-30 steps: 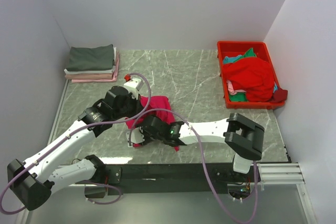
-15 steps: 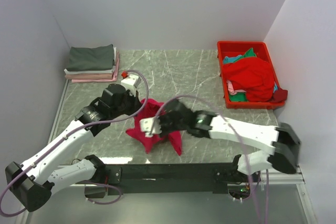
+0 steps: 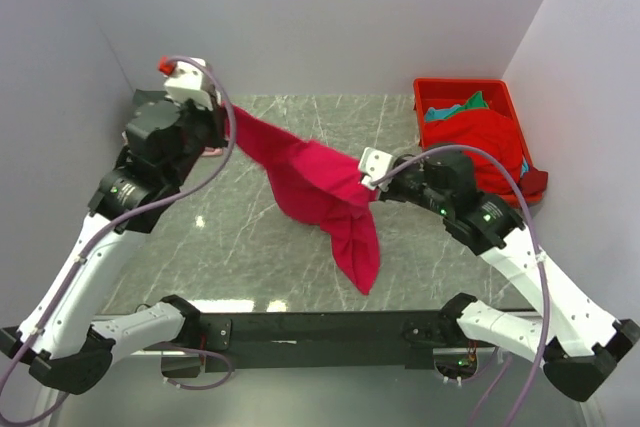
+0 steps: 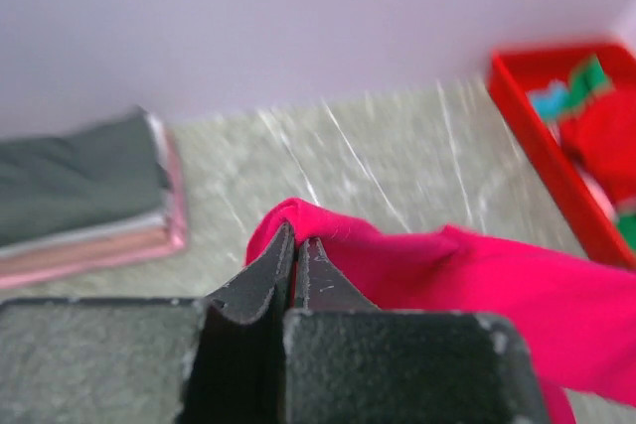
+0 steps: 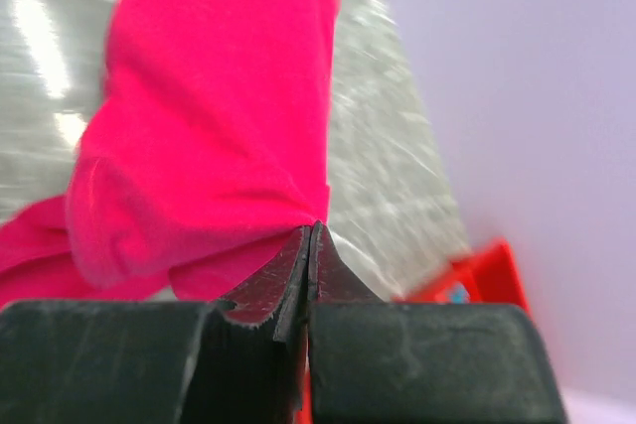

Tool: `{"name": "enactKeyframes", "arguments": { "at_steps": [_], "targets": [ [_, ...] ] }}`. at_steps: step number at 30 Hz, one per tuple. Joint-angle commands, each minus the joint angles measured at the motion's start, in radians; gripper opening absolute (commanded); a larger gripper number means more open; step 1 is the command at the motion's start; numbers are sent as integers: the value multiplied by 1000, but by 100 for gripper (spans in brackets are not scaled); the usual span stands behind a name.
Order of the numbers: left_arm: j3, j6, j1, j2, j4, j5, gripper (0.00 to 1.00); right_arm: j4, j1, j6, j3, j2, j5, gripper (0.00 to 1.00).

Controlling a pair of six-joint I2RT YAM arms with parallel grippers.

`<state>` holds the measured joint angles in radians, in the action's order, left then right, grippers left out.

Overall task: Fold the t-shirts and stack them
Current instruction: Flatten the tshirt out

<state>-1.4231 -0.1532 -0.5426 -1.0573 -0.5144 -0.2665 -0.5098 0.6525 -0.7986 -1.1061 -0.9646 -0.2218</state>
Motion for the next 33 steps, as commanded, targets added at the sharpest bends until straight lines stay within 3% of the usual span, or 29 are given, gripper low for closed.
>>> {"name": "enactKeyframes", "arguments": {
  "at_steps": [1, 7, 12, 16, 23, 33],
  "targets": [
    [-66, 66, 53, 8, 83, -108, 0, 51, -36, 29, -35, 32, 168, 0],
    [-158, 60, 177, -65, 120, -33, 0, 114, -125, 79, -130, -3, 251, 0],
    [-247, 8, 219, -171, 168, 154, 0, 131, -250, 140, -329, -126, 133, 0],
    [-411, -22, 219, -285, 157, 220, 0, 93, -304, 156, -490, -212, 105, 0],
    [-661, -8, 271, -372, 146, 159, 0, 165, -329, 284, -681, -285, 128, 0],
    [-566, 4, 329, -130, 313, 4, 1, 139, -330, 581, -1102, -601, -7, 0]
  ]
}}
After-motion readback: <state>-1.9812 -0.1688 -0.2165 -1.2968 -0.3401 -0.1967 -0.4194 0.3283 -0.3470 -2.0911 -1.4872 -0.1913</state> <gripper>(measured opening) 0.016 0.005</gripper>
